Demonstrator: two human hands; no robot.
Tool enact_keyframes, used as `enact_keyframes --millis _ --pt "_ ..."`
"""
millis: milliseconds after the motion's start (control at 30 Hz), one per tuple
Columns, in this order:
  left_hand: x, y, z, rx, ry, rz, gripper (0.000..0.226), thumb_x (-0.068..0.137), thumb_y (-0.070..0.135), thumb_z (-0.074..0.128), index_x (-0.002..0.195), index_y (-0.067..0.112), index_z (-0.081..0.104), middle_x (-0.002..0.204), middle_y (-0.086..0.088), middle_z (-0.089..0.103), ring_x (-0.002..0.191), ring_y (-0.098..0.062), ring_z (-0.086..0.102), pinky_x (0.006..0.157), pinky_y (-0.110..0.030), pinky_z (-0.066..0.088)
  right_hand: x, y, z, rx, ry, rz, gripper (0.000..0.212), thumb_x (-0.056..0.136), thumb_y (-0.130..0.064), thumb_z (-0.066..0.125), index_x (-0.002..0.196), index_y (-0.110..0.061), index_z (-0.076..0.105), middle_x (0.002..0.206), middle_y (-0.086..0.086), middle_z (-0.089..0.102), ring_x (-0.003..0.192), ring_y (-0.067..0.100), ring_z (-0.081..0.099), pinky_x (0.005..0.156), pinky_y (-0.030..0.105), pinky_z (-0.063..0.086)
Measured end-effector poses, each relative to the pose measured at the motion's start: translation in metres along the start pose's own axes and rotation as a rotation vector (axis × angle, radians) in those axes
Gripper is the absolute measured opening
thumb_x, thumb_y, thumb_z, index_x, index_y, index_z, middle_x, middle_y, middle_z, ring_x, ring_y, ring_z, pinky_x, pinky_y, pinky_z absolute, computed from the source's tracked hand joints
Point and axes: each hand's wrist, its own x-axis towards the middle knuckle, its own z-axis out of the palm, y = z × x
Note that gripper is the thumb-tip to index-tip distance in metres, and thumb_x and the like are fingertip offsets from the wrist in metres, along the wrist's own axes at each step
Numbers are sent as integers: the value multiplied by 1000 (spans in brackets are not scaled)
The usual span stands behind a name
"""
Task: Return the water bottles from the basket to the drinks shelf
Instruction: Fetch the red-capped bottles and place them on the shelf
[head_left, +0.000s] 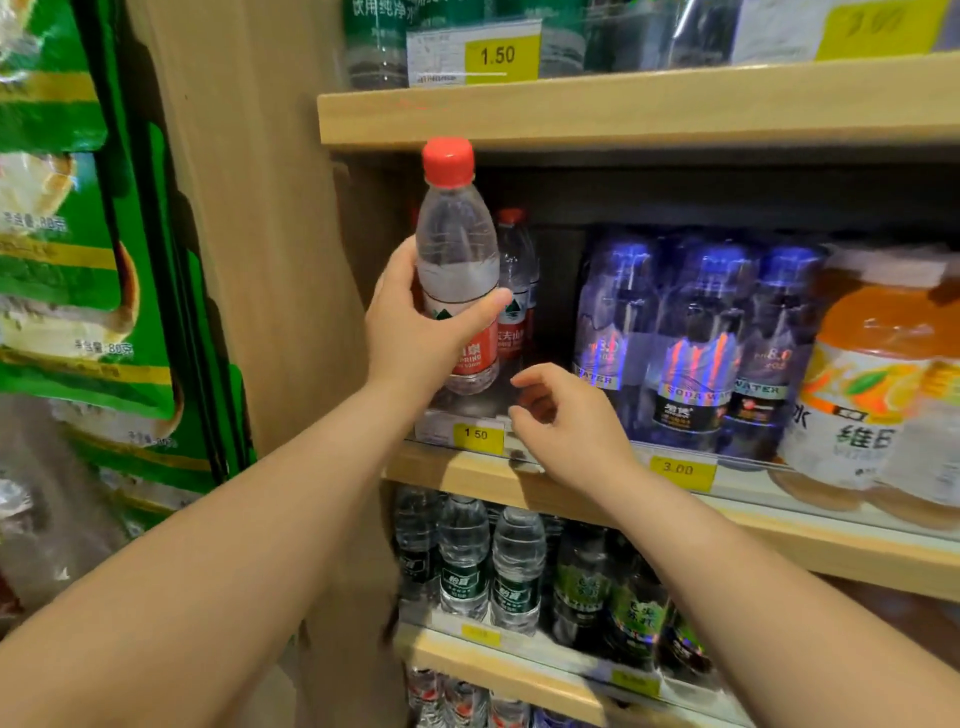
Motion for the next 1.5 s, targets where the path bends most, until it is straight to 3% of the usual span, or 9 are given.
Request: enact_keyframes --millis 233,367,467,633,867,1100,1300,1433,1500 --pt "-1 -31 14 153 -100 -248 61 58 59 81 101 23 56 100 8 66 91 -13 64 78 -41 58 -1 4 3 -49 -29 -46 28 83 -25 58 110 -26 60 89 -14 58 83 8 56 77 29 47" --pt "0 -32 22 284 -49 -218 61 64 54 82 99 18 46 92 7 58 82 -11 58 58 -23 44 0 4 2 -57 -39 -50 26 83 -26 57 109 -26 59 90 -10 62 82 10 57 75 32 49" --pt "-11 -35 27 409 -37 -112 62 66 45 83 102 14 43 103 -1 49 92 -19 52 69 -25 37 0 4 1 -58 -39 -51 26 83 -25 57 109 -25 59 89 -9 63 81 11 58 76 33 49" --pt "-27 -40 18 385 -123 -122 95 63 40 87 139 19 35 131 -3 53 120 -18 51 94 -39 49 -1 6 2 -49 -36 -59 25 82 -26 57 106 -29 59 89 -11 63 81 9 58 74 33 50" --pt "-31 -41 24 454 -155 -122 85 71 28 82 140 17 35 130 -4 53 122 -20 48 94 -39 48 1 6 2 -10 -30 -22 20 80 -24 57 99 -31 58 84 -11 63 76 10 56 71 32 48" --pt "-25 -41 40 584 -61 -108 62 71 23 82 117 11 44 113 -8 46 99 -26 53 74 -28 40 3 8 2 -11 -61 -41 24 81 -24 55 104 -26 58 86 -9 62 78 13 55 72 33 47" --pt "-48 -41 13 502 -34 -126 79 76 30 79 142 25 36 137 -1 50 120 -11 48 91 -23 38 1 4 1 -19 -89 -56 25 81 -26 56 106 -24 58 91 -7 63 82 14 57 76 37 50" --pt "-84 -39 -24 452 -49 -87 60 79 32 74 131 31 45 121 10 55 98 1 53 82 -5 40 -8 -8 -6 45 -50 -37 24 82 -21 59 106 -22 59 94 -6 63 86 14 58 82 38 50" --pt "-99 -40 -35 430 -93 -102 50 79 35 74 123 35 49 110 13 56 90 3 54 76 -7 41 -22 -16 -8 111 43 -48 23 82 -17 60 104 -20 61 95 -5 63 89 13 59 85 35 50"
